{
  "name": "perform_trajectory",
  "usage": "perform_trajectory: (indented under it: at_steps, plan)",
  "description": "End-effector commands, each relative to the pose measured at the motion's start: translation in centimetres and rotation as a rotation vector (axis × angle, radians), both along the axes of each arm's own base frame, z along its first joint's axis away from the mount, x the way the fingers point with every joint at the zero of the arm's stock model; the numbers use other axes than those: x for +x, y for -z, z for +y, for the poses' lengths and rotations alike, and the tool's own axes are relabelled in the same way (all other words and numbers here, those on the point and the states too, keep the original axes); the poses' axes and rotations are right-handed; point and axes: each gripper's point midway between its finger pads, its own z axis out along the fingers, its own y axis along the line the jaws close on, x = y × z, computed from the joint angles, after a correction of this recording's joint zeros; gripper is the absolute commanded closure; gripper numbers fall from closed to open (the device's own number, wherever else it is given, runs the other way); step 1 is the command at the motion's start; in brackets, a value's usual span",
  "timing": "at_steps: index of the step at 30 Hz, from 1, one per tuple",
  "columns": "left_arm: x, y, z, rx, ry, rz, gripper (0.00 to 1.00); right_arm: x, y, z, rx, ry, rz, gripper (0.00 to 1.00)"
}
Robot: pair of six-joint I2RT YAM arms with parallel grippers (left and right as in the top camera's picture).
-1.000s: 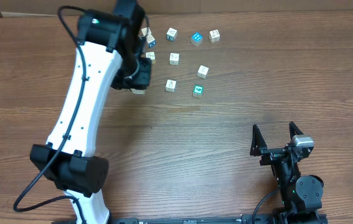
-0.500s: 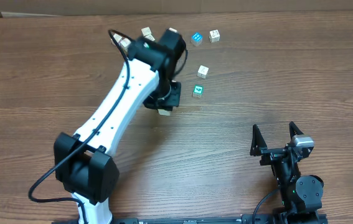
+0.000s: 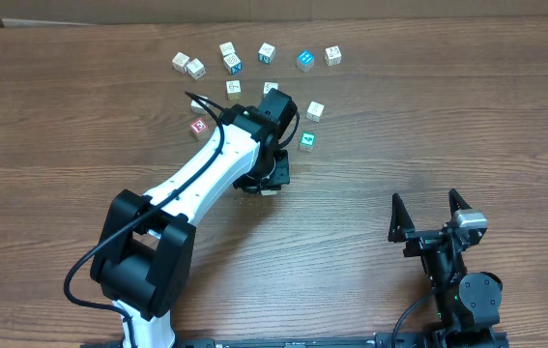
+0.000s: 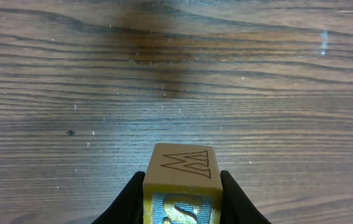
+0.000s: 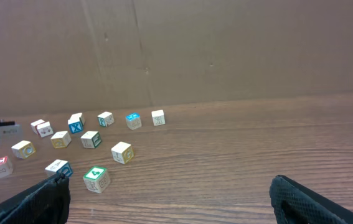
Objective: Form a horizontal line
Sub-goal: 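Carry the S block toward the front-center of the table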
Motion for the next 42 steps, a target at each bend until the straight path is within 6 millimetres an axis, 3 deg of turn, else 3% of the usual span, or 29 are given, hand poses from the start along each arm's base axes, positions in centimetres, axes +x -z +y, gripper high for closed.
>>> perform_trajectory:
  at_steps: [1, 20, 35, 42]
  plan:
    - [0.2, 0.0, 0.2, 0.014, -0.027, -0.033, 0.95, 0.0, 0.2, 0.0, -0.003, 0.005, -0.002, 0.0]
    - [1.0, 0.5, 2.7, 0.146, -0.041, -0.094, 0.94, 0.0, 0.2, 0.0, -0.004, 0.004, -0.002, 0.0]
    - [0.9, 0.5, 3.0, 0.162, -0.04, -0.094, 0.92, 0.0, 0.2, 0.0, -0.004, 0.004, -0.002, 0.0]
    - [1.2, 0.3, 5.4, 0.289, -0.107, -0.132, 0.96, 0.0, 0.2, 0.0, -0.003, 0.005, -0.002, 0.0]
